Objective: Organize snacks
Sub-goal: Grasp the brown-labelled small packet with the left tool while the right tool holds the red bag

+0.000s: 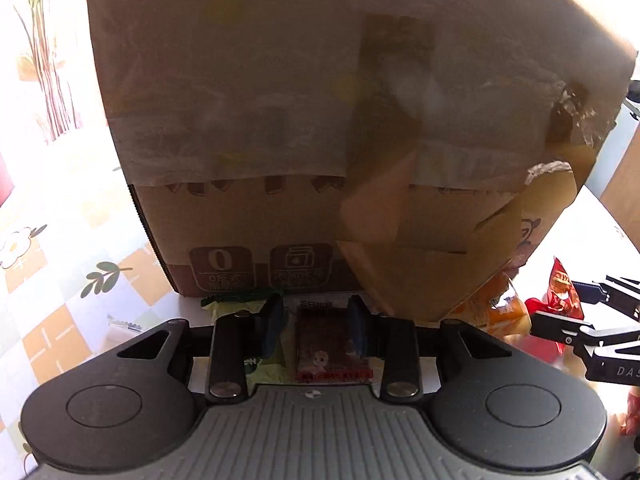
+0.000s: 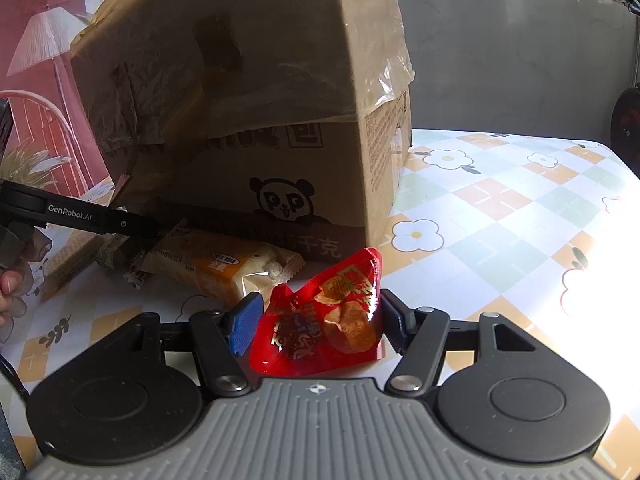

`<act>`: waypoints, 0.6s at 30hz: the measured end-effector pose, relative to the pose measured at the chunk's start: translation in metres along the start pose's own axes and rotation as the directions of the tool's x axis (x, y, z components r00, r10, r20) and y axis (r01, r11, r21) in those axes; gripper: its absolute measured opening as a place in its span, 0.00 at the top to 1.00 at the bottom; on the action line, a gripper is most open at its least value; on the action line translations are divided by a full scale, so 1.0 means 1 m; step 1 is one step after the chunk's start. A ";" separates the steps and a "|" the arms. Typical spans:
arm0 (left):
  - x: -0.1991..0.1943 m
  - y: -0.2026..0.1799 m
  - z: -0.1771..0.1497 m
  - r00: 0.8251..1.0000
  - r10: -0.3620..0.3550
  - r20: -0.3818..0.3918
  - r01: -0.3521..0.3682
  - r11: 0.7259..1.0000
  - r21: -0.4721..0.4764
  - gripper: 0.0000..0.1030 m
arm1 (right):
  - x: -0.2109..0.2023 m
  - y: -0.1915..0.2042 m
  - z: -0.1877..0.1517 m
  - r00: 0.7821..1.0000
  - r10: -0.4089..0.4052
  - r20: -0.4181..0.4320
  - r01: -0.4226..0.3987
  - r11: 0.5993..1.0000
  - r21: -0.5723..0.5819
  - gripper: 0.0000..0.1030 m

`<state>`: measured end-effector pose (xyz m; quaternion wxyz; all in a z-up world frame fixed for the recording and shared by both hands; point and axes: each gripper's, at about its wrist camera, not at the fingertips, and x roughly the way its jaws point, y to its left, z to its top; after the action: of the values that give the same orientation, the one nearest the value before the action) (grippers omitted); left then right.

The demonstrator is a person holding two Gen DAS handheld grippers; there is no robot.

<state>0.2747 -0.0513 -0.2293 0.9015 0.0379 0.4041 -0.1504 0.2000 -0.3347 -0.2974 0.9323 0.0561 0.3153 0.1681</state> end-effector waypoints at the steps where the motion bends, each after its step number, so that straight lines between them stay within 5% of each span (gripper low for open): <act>1: 0.001 -0.002 -0.001 1.000 -0.007 -0.007 0.007 1.000 0.005 0.64 | 0.000 0.000 0.000 1.000 -0.001 0.000 0.001 1.000 0.000 0.37; 5: 0.007 -0.011 -0.007 0.999 0.018 -0.029 -0.017 0.999 0.039 0.63 | -0.001 0.000 -0.001 1.000 0.002 0.002 -0.002 1.000 0.006 0.37; 9: 0.011 0.001 -0.005 0.999 0.036 -0.036 -0.037 0.999 -0.033 0.61 | -0.001 0.000 -0.001 1.000 0.001 0.003 -0.001 1.000 0.007 0.37; 13: 0.012 0.005 -0.007 0.999 -0.013 -0.031 0.011 0.998 -0.069 0.50 | -0.001 0.001 -0.001 1.000 0.003 0.005 -0.003 1.000 0.012 0.37; 18: 0.009 -0.004 -0.015 1.000 0.006 -0.026 -0.007 0.999 -0.038 0.49 | -0.002 0.000 -0.001 1.000 0.007 0.008 -0.007 1.000 0.022 0.37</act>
<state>0.2685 -0.0549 -0.2456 0.8972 0.0240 0.4184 -0.1392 0.1981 -0.3357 -0.2974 0.9323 0.0681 0.3131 0.1679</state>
